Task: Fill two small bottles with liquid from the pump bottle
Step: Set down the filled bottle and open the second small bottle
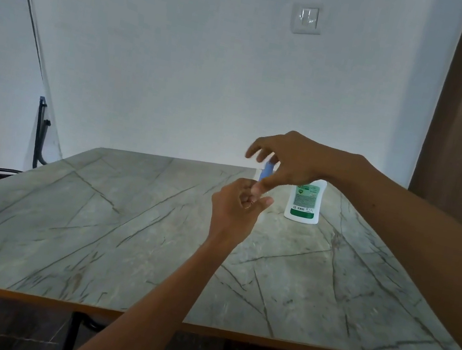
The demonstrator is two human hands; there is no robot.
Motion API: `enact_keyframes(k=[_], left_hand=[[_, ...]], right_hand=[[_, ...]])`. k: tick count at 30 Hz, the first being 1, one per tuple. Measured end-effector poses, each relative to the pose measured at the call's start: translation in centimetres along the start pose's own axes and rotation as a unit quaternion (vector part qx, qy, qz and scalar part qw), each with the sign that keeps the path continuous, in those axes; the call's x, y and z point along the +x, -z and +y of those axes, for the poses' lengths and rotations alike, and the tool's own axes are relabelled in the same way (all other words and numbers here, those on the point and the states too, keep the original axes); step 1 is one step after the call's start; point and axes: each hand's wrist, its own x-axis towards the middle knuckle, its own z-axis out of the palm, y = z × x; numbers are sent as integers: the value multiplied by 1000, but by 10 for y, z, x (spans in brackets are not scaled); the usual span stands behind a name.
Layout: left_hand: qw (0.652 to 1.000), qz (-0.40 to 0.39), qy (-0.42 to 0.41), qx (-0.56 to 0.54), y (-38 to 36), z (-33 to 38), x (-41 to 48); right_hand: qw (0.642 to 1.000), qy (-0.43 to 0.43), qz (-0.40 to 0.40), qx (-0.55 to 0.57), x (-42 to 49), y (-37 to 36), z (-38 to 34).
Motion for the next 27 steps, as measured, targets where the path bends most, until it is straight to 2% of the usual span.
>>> enact_keyframes(k=[3,6,9,12,16,21,23,27], left_hand=[[1000,8,-8,1,1,-3,1],[1000,-1,-13,-2,5,-3,1],[1000,-8,-10,2,7,-3,0],[1000,-10,-7,2,8,-4,-1],[1000,-6,-11,6,8,-6,-2],[1000,0,-18,-7,8,-14,-1],[1000,6,-16,-4,9,-15,-1],[1000,1,-12,-12,10,-16,0]], right_hand=[[997,-21,13,-69,1,-2,-3],[998,10,26,-52,2,-5,-3],[999,34,-3,-14,0,-4,-2],[1000,24,-7,11,0,-4,-1],[998,-15,37,-39,2,-7,-2],[999,37,25,-28,2,-10,-1],[999,28,15,-9,2,-9,0],[998,28,54,-19,4,-15,3]])
